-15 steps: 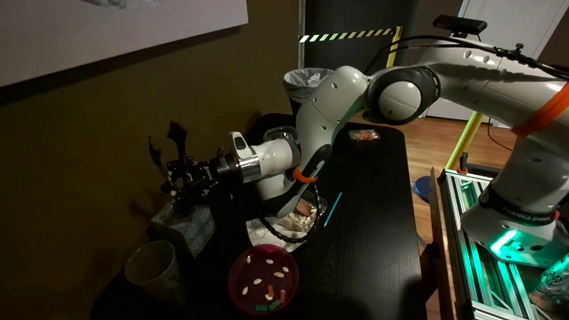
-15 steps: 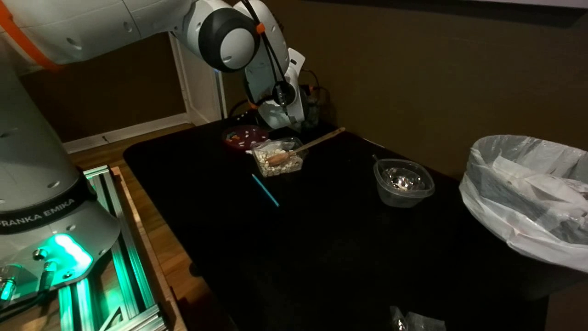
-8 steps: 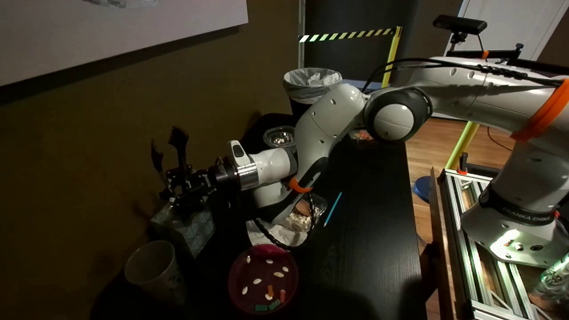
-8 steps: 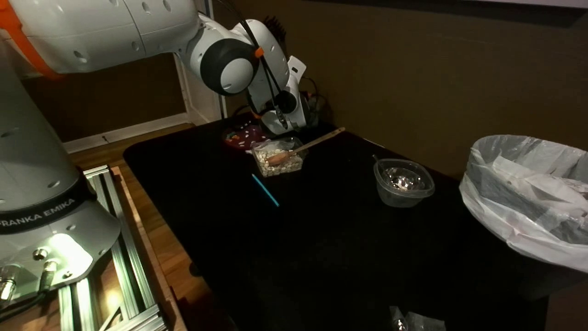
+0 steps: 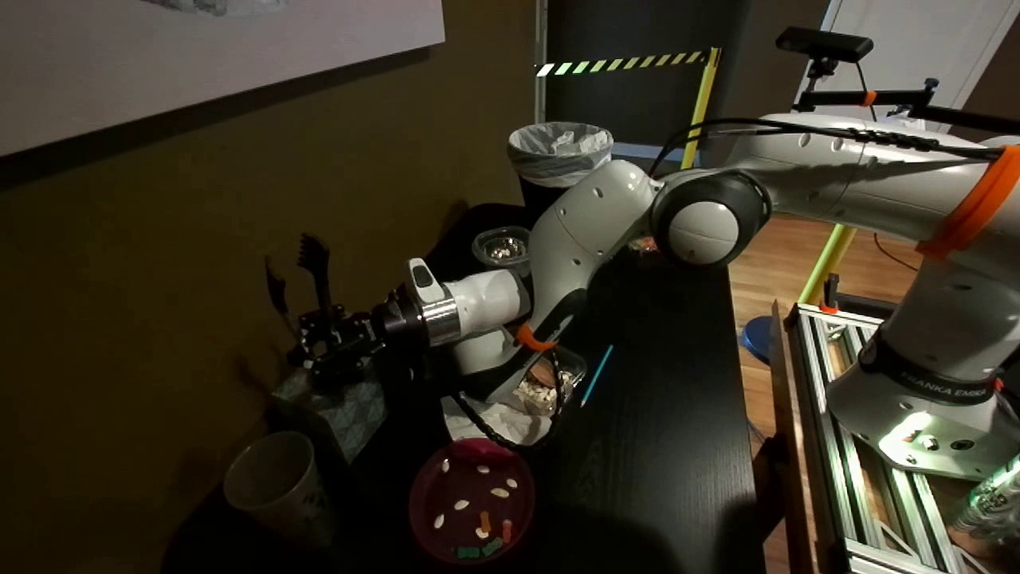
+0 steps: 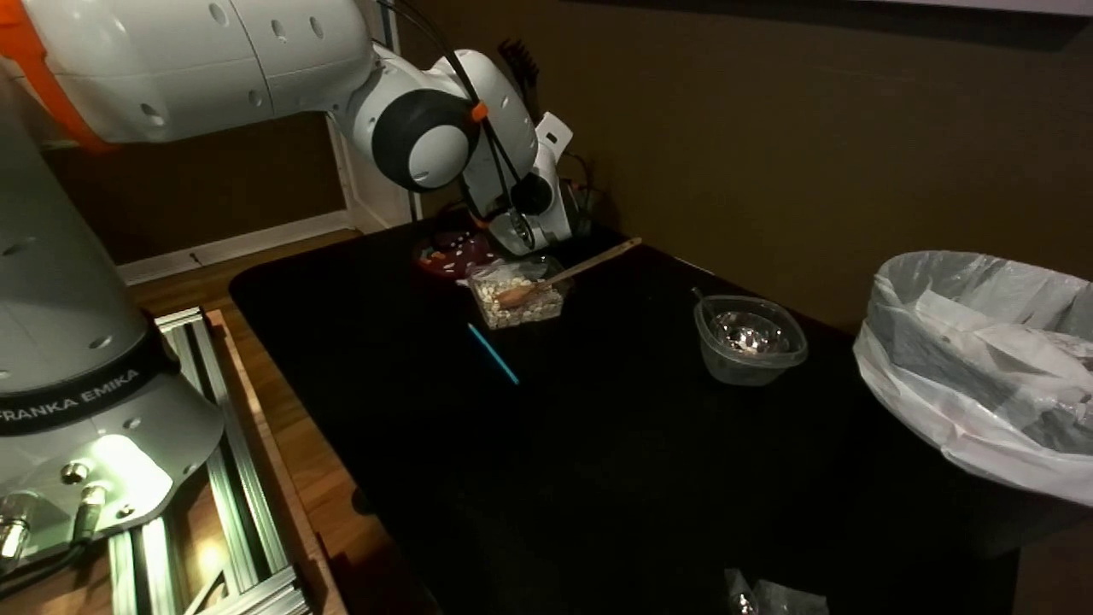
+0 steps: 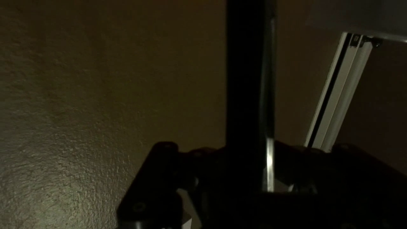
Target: Put the tongs in the box on the left
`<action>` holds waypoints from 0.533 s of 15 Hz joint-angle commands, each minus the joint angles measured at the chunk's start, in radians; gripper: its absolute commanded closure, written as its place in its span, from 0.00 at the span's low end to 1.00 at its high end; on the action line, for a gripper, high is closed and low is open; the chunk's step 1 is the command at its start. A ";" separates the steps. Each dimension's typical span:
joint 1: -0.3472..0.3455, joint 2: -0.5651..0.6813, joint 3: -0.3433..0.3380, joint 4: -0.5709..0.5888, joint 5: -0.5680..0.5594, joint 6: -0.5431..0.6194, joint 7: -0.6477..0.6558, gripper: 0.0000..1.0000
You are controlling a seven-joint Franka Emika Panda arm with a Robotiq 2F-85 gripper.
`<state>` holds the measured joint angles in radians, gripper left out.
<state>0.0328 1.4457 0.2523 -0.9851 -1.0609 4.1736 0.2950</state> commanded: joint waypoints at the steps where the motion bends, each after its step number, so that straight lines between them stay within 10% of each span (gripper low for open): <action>1: 0.051 -0.047 -0.106 -0.023 0.043 -0.031 0.126 1.00; 8: 0.080 -0.103 -0.164 -0.070 0.010 -0.046 0.290 1.00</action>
<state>0.0972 1.3927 0.1188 -0.9985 -1.0327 4.1308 0.4984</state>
